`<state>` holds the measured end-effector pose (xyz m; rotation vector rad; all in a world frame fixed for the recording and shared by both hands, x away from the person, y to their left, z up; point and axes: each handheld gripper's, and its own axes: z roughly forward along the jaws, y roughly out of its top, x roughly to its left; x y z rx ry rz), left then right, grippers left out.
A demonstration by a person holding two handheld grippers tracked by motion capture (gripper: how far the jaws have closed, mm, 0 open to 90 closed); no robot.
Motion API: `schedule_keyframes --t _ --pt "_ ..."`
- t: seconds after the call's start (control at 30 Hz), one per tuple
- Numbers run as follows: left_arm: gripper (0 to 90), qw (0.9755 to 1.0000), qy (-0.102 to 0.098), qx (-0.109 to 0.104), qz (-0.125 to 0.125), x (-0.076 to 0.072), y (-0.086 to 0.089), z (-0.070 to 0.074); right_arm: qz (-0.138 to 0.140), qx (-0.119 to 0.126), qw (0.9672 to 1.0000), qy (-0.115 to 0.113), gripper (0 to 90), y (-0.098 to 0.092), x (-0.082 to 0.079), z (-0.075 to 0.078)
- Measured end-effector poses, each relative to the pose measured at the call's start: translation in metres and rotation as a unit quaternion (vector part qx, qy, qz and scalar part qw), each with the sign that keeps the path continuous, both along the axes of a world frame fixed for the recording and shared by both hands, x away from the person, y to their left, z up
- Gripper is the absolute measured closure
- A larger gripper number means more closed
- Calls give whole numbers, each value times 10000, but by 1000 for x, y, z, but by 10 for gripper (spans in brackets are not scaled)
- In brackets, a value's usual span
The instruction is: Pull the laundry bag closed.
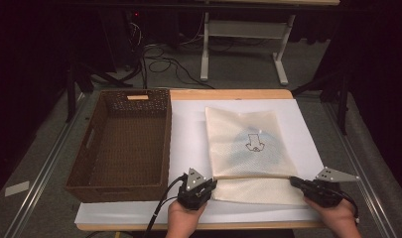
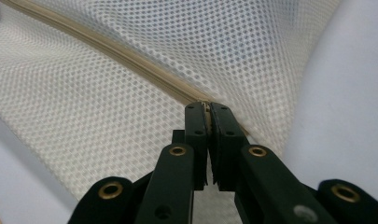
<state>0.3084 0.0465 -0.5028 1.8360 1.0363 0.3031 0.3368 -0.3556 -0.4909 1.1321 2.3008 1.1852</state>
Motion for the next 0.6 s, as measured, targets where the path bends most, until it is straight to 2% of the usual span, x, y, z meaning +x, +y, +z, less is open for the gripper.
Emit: schedule_keyframes --t 0.2,0.3,0.5,0.6 --pt "844 10000 29 47 -35 0 -2 0 -110 13 9999 26 877 -13 -1 -2" --pt "847 10000 45 68 -8 0 -2 0 -119 -61 9999 -17 878 -16 -2 -4" --pt "853 9999 84 122 20 0 -3 1 -198 -82 9998 43 878 -23 -2 -5" --pt "854 9998 179 111 62 1 -3 0 -204 -115 9997 32 879 -23 -3 -5"
